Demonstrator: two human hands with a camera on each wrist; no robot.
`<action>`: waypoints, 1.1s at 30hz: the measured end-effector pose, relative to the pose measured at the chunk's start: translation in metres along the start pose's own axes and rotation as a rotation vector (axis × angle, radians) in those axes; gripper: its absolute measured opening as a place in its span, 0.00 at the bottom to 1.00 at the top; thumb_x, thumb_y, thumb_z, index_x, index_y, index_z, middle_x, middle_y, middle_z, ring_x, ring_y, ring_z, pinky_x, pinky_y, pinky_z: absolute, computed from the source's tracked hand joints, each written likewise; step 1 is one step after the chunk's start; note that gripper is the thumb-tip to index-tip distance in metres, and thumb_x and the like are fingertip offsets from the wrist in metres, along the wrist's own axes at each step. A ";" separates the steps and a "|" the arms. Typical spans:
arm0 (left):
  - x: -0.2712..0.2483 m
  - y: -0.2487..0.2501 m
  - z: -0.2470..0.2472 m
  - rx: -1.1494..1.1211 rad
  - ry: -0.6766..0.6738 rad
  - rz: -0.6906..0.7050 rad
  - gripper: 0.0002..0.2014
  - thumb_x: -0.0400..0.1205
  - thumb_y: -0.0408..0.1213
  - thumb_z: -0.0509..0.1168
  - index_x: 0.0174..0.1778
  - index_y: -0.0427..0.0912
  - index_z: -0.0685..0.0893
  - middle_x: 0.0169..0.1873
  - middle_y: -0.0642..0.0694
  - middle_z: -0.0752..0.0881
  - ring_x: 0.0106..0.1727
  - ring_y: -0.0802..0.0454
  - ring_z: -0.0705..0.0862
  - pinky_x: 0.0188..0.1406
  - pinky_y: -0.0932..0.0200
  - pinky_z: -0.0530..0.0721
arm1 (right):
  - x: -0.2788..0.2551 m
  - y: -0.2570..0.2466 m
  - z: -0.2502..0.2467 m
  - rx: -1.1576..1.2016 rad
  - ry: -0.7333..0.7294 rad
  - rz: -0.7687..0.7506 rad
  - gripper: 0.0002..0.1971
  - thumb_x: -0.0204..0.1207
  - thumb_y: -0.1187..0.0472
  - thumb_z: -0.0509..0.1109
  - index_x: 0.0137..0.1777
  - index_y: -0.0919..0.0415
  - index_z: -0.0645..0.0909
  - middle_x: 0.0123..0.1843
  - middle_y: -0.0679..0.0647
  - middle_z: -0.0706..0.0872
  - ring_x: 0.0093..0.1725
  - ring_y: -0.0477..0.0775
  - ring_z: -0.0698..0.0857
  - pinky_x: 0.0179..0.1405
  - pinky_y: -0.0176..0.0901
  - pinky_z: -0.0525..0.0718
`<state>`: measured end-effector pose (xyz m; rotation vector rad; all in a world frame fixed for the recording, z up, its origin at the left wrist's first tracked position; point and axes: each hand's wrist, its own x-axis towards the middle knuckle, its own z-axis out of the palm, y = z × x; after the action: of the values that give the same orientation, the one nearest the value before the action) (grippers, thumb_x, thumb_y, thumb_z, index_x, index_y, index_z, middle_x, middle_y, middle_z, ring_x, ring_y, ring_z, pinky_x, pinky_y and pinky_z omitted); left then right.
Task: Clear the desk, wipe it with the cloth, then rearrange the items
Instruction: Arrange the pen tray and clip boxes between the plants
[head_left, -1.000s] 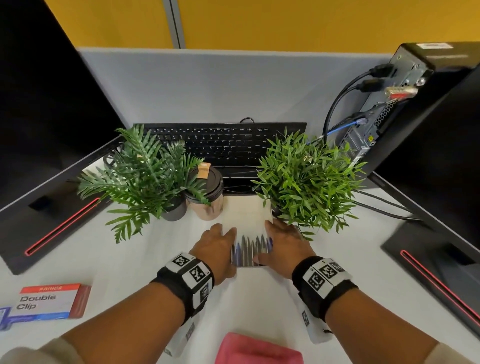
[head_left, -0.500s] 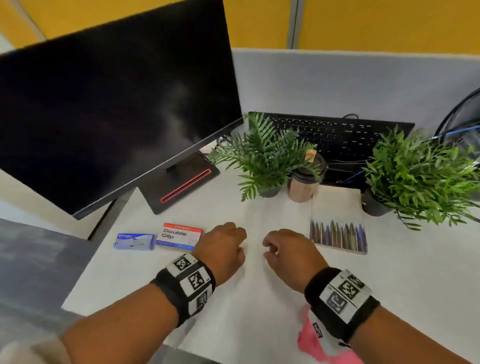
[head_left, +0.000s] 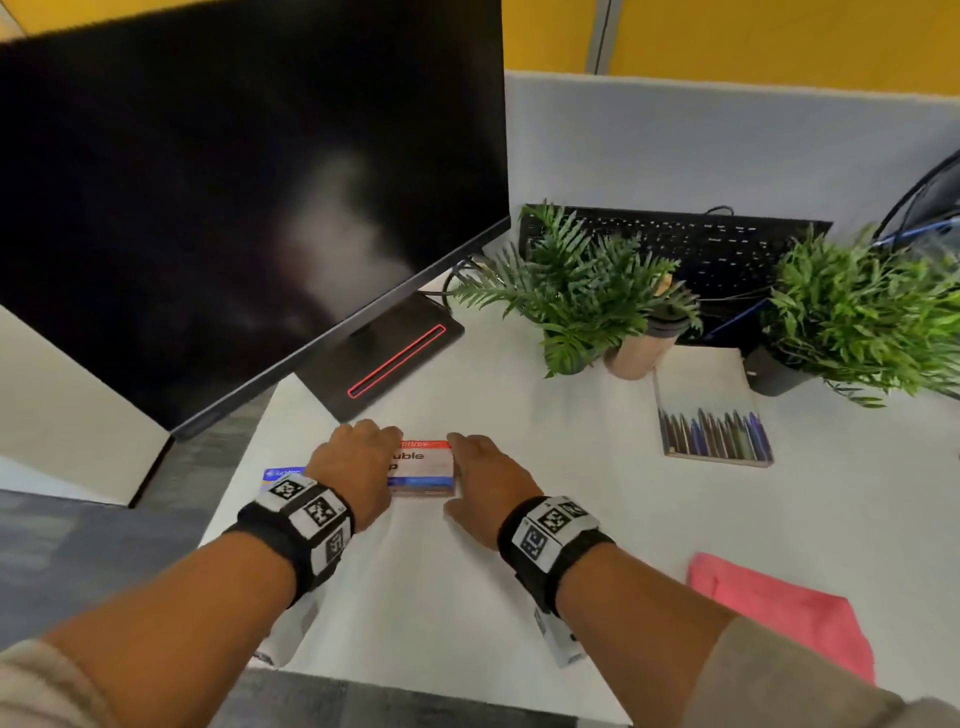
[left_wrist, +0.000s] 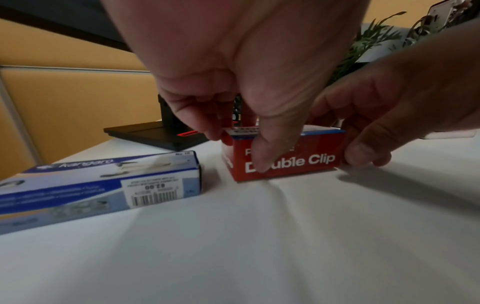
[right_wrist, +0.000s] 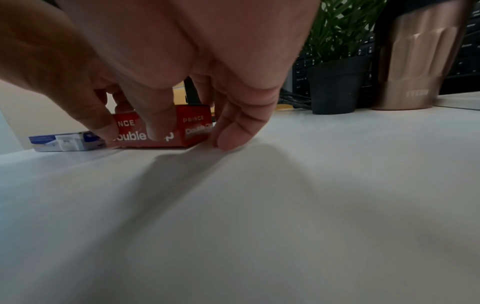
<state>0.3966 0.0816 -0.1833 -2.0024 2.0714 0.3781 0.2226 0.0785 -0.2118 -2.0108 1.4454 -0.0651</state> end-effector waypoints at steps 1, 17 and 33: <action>0.002 -0.002 0.000 -0.026 0.002 0.014 0.24 0.73 0.41 0.69 0.66 0.53 0.73 0.58 0.49 0.79 0.58 0.48 0.78 0.56 0.52 0.83 | 0.002 -0.001 0.003 0.008 0.018 0.012 0.37 0.75 0.58 0.70 0.82 0.54 0.58 0.76 0.55 0.70 0.70 0.59 0.77 0.70 0.51 0.78; 0.028 0.108 -0.021 -0.319 0.064 0.305 0.26 0.72 0.40 0.73 0.67 0.47 0.76 0.60 0.47 0.80 0.59 0.47 0.82 0.60 0.55 0.81 | -0.051 0.084 -0.074 0.038 0.259 0.108 0.29 0.71 0.61 0.73 0.74 0.56 0.73 0.68 0.55 0.78 0.65 0.56 0.80 0.66 0.47 0.80; 0.106 0.214 -0.006 -0.438 0.112 0.188 0.29 0.74 0.36 0.70 0.73 0.44 0.75 0.72 0.46 0.75 0.68 0.44 0.79 0.69 0.51 0.79 | -0.013 0.198 -0.137 -0.006 0.240 0.157 0.22 0.71 0.66 0.73 0.66 0.55 0.78 0.65 0.53 0.81 0.61 0.56 0.81 0.61 0.42 0.79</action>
<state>0.1787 -0.0134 -0.2092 -2.0978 2.4237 0.8376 -0.0010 -0.0107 -0.2044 -1.9382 1.7505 -0.2414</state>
